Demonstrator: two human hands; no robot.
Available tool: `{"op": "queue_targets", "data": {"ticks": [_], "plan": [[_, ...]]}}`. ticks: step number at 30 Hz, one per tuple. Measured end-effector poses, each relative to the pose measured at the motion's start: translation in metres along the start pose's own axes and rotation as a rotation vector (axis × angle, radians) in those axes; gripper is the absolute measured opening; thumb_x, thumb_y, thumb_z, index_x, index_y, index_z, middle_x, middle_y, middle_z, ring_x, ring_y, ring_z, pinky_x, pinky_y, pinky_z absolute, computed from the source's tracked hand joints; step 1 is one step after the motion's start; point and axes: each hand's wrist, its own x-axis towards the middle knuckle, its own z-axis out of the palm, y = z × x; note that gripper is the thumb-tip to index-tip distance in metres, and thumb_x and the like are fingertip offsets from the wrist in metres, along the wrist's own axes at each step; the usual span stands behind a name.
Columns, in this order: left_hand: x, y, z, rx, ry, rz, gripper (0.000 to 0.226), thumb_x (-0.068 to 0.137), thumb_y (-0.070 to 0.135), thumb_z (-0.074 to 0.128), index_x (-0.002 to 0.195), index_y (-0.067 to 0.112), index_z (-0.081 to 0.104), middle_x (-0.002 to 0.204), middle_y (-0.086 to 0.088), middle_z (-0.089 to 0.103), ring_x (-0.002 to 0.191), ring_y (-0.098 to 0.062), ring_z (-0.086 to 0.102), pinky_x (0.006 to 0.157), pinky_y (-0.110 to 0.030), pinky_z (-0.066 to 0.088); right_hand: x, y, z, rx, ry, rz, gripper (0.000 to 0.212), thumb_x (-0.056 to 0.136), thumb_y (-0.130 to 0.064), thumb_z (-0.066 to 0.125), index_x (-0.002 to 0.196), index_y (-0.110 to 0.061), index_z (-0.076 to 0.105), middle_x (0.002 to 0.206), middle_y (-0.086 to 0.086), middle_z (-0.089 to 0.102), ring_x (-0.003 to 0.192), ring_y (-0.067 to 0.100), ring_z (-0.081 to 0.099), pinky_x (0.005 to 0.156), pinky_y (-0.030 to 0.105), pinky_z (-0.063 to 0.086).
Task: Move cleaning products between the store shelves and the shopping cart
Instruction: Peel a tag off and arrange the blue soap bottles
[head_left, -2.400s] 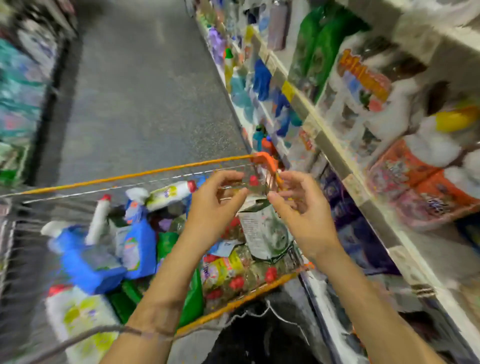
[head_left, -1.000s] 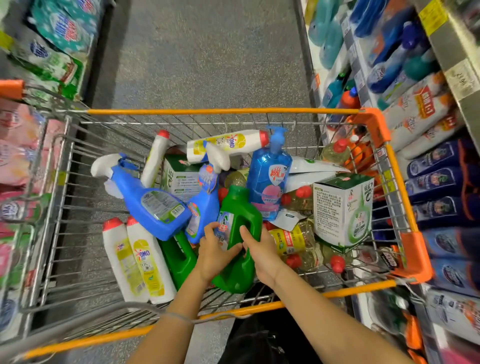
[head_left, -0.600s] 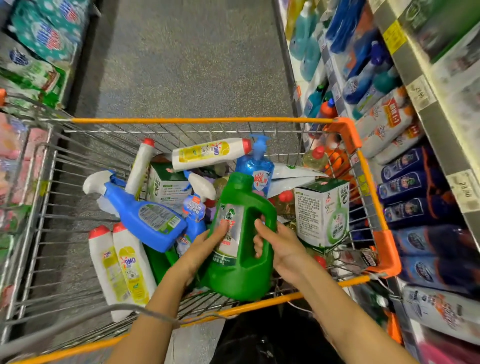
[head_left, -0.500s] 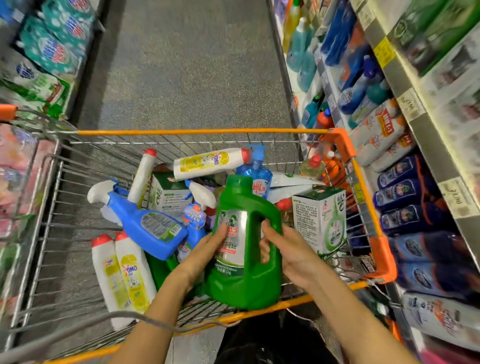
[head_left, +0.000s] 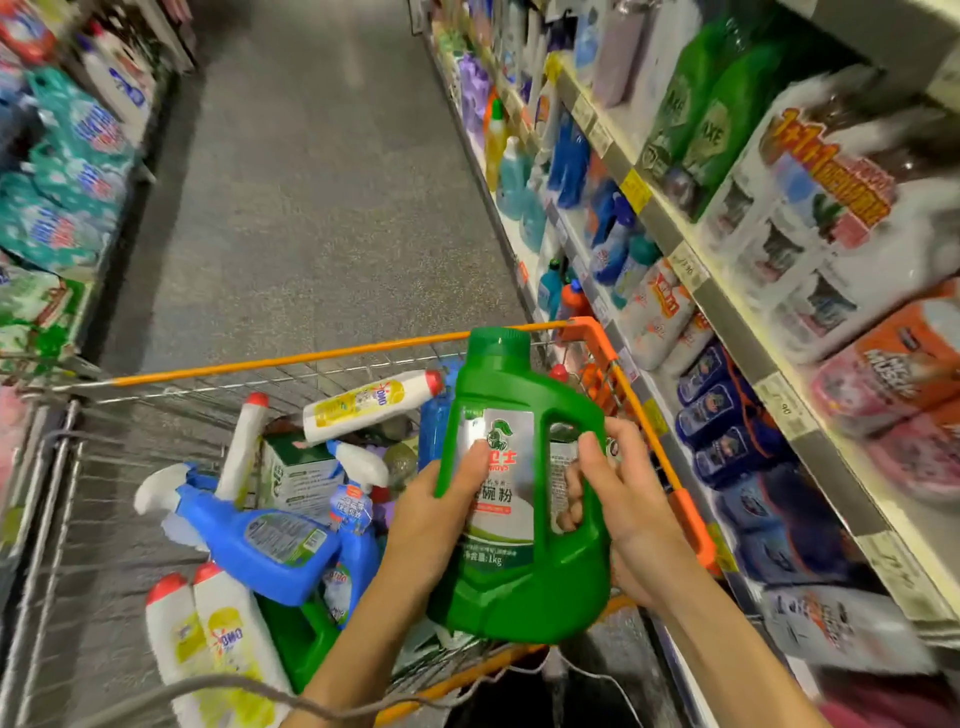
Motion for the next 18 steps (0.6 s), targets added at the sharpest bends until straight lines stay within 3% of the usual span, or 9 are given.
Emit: {"op": "queue_targets", "data": {"ticks": [2,5,8,10,13,18], "plan": [[-0.001,0.008,0.008,0.063,-0.009,0.025,0.052,0.072,0.072,0.06,0.096,0.027,0.07,0.093,0.006,0.076,0.09,-0.01,0.071,0.09,-0.038,0.054,-0.007,-0.003,-0.006,0.042,0.027,-0.052,0.02,0.092,-0.033,0.054,0.109,-0.021,0.051,0.063,0.005,0.045,0.047,0.017,0.041,0.045,0.028,0.04],[-0.005,0.02,0.023,0.166,-0.055,0.079,0.06,0.071,0.078,0.055,0.093,0.024,0.071,0.089,0.007,0.075,0.086,-0.003,0.069,0.083,-0.023,0.053,-0.021,-0.007,-0.015,0.097,0.12,-0.121,0.021,0.095,-0.026,0.053,0.112,-0.015,0.049,0.061,0.009,0.042,0.045,0.017,0.039,0.041,0.027,0.038],[-0.012,0.026,0.039,0.251,-0.12,0.13,0.042,0.08,0.064,0.048,0.085,0.026,0.067,0.07,0.02,0.07,0.066,0.016,0.061,0.06,-0.002,0.042,-0.043,-0.014,-0.024,0.158,0.228,-0.182,0.032,0.088,-0.028,0.056,0.116,-0.011,0.052,0.058,0.009,0.041,0.043,0.016,0.038,0.041,0.026,0.037],[-0.023,0.034,0.053,0.299,-0.205,0.189,0.035,0.085,0.058,0.05,0.087,0.027,0.066,0.071,0.022,0.068,0.066,0.02,0.058,0.06,0.0,0.039,-0.065,-0.019,-0.035,0.183,0.323,-0.241,0.037,0.087,-0.028,0.057,0.119,-0.011,0.052,0.057,0.008,0.043,0.041,0.016,0.038,0.041,0.025,0.037],[-0.041,0.041,0.083,0.326,-0.357,0.3,0.047,0.078,0.07,0.05,0.088,0.027,0.069,0.076,0.024,0.07,0.073,0.016,0.06,0.065,-0.002,0.041,-0.108,-0.03,-0.053,0.203,0.451,-0.339,0.037,0.088,-0.029,0.058,0.12,-0.011,0.052,0.057,0.004,0.048,0.043,0.016,0.043,0.042,0.027,0.038],[-0.099,0.06,0.142,0.353,-0.592,0.44,0.024,0.081,0.059,0.053,0.082,0.036,0.062,0.068,0.038,0.062,0.072,0.027,0.054,0.065,0.003,0.037,-0.19,-0.051,-0.077,0.297,0.627,-0.505,0.036,0.078,-0.034,0.067,0.11,-0.018,0.06,0.058,0.009,0.043,0.04,0.016,0.036,0.038,0.023,0.035]]}}
